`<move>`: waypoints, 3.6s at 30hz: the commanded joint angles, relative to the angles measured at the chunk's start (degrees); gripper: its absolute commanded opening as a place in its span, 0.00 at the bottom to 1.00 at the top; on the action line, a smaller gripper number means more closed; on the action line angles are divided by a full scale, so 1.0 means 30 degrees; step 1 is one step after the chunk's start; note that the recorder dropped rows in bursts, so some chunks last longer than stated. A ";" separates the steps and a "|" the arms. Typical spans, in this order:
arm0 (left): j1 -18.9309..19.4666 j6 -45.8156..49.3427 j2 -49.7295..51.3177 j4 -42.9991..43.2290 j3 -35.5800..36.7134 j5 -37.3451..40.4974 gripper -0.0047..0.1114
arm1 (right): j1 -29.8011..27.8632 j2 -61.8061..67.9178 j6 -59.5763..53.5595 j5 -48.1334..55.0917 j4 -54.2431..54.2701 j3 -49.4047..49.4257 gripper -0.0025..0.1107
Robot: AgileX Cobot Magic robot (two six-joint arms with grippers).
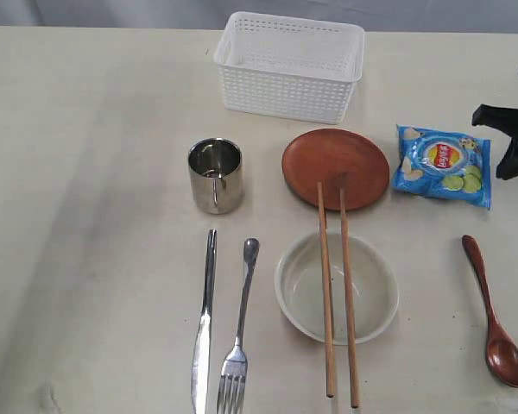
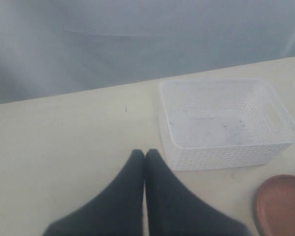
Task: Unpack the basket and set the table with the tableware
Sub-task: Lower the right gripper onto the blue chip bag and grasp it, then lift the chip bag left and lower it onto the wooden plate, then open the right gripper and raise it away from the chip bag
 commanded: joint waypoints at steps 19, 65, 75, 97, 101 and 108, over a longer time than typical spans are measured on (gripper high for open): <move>0.0033 0.0076 -0.0188 0.0135 0.0070 -0.0613 0.04 | 0.2179 0.0978 -0.0176 -0.1222 0.1927 0.0006 0.02; 0.0033 0.0076 -0.0188 0.0208 0.0070 0.0065 0.04 | 0.9277 -0.0649 0.1674 -0.3532 0.4444 0.0006 0.02; 0.0033 0.0076 -0.0188 0.0208 0.0070 0.0065 0.04 | 0.9277 -0.0409 0.1663 -0.3681 0.4444 0.0006 0.29; 0.0033 0.0076 -0.0188 0.0208 0.0070 0.0065 0.04 | 0.9235 -0.2970 0.1585 -0.3244 0.3484 0.0006 0.30; 0.0033 0.0076 -0.0188 0.0208 0.0070 0.0065 0.04 | 0.8600 -0.3161 0.1446 -0.3190 0.4795 0.0006 0.02; 0.0033 0.0076 -0.0188 0.0208 0.0070 0.0065 0.04 | 0.4990 -0.1482 -0.8467 0.0387 1.7045 0.0006 0.02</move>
